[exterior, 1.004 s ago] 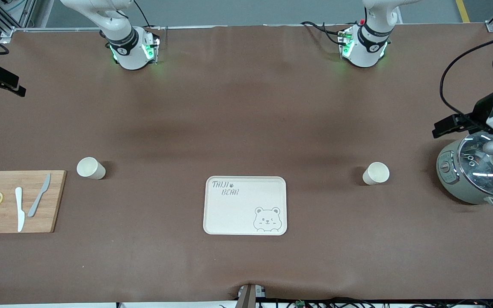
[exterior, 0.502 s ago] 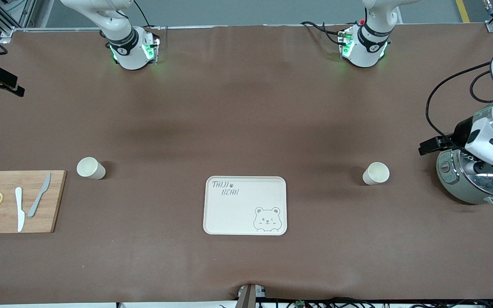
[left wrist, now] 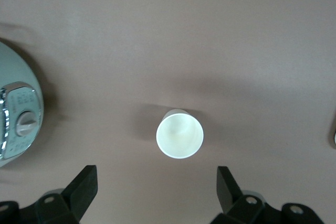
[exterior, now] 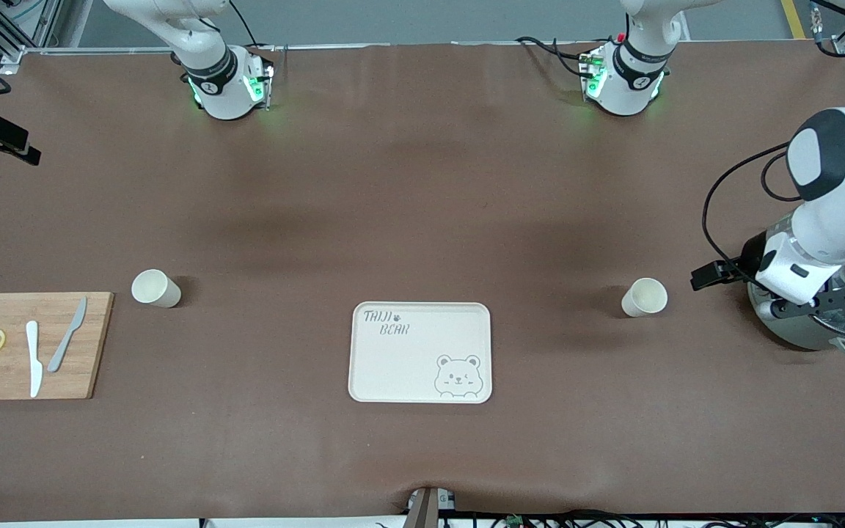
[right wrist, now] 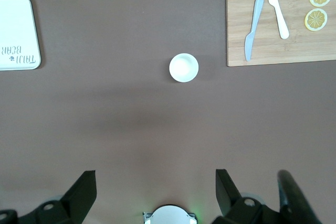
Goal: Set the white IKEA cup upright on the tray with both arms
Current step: 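Move the left gripper down toward the white cup beside the pot, then close the left gripper on the rim of the white cup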
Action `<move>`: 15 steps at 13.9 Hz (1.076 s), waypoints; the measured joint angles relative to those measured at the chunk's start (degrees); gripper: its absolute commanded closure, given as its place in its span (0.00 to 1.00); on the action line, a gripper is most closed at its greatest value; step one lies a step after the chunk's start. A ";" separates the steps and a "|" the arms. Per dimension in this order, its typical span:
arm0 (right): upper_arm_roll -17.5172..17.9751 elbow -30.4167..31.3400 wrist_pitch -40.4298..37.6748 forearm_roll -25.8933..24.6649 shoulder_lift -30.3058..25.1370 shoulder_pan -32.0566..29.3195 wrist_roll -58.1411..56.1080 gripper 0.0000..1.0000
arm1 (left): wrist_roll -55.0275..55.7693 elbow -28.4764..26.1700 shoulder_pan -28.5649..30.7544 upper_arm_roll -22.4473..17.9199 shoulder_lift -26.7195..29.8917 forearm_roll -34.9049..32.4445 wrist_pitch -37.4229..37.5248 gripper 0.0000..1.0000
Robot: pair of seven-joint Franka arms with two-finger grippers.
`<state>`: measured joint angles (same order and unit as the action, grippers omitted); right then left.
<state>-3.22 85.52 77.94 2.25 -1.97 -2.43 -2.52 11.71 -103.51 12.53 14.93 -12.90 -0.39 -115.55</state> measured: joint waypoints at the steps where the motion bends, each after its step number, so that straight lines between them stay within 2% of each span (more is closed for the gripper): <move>1: 0.00 0.00 -0.01 0.00 0.00 0.00 0.00 0.00 | 0.66 -0.30 -0.15 0.09 -0.63 0.00 -0.78 0.00; 7: 0.00 0.03 -0.02 0.00 0.00 -0.03 0.00 0.00 | 3.29 -3.94 -0.99 0.40 -3.84 0.00 -8.77 0.00; 13: -0.01 0.05 -0.06 0.00 0.00 -0.06 0.01 0.00 | 3.30 -9.50 -0.84 0.39 -5.32 0.00 -15.23 0.11; 15: -0.02 0.07 -0.06 0.00 0.00 -0.10 0.01 0.00 | 3.30 -12.43 -0.59 0.36 -5.74 0.00 -19.42 0.15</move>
<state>-3.24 85.59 77.88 2.25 -1.98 -2.53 -2.51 15.01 -115.94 11.94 15.29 -18.64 -0.39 -134.97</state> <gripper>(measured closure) 0.000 0.101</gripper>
